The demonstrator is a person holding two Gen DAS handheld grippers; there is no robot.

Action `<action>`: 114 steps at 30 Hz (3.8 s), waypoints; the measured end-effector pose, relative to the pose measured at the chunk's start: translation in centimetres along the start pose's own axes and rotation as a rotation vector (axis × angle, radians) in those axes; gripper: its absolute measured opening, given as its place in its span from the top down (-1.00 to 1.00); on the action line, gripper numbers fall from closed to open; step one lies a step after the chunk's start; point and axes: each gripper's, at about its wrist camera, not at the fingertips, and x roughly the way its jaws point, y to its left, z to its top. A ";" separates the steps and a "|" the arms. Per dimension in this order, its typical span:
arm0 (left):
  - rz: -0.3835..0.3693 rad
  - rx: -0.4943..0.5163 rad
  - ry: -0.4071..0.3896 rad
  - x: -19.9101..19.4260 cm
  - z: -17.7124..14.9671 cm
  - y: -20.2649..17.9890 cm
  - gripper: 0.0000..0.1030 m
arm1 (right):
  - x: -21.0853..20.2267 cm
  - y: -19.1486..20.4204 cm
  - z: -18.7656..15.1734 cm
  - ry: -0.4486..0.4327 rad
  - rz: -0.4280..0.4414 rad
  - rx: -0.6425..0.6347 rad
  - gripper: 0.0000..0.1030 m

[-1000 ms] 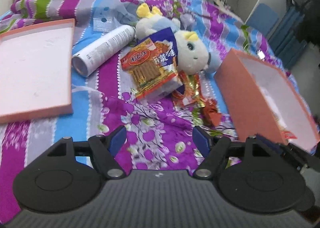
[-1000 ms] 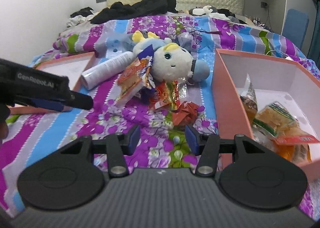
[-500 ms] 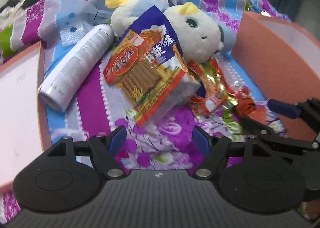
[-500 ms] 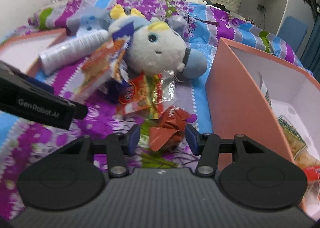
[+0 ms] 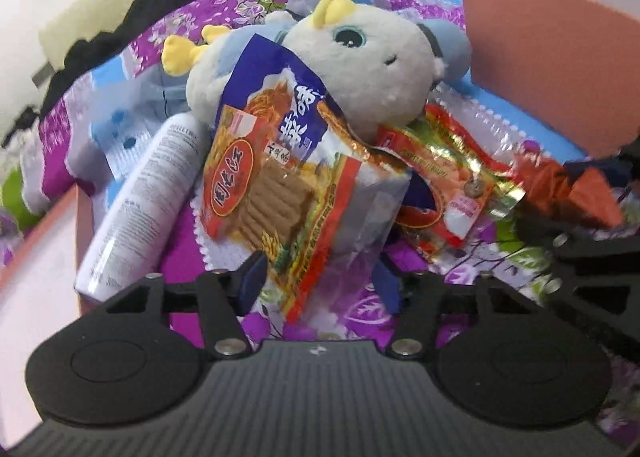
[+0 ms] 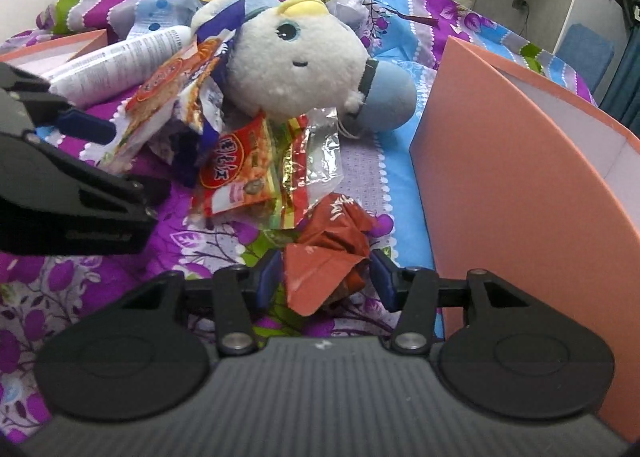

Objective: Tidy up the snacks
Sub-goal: 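Grasp the red foil packet with right tool while left tool grasps brown pastry bag, then carry the red packet into the pink box with right tool while left tool carries pastry bag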

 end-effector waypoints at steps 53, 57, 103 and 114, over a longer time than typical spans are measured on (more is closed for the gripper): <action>-0.095 -0.402 -0.238 -37.1 -7.7 -2.6 1.00 | -29.4 -2.4 -4.7 -0.190 0.093 0.162 0.25; -0.106 -0.423 -0.252 -39.3 -8.7 -2.7 1.00 | -31.2 -2.8 -5.4 -0.204 0.095 0.180 0.25; -0.423 -0.327 -0.219 -26.3 13.8 -12.5 1.00 | -23.3 -20.8 -2.2 -0.168 -0.022 0.398 0.25; -0.450 -0.295 -0.101 -15.7 17.7 -15.0 1.00 | -14.7 -24.3 -2.0 -0.075 -0.016 0.445 0.24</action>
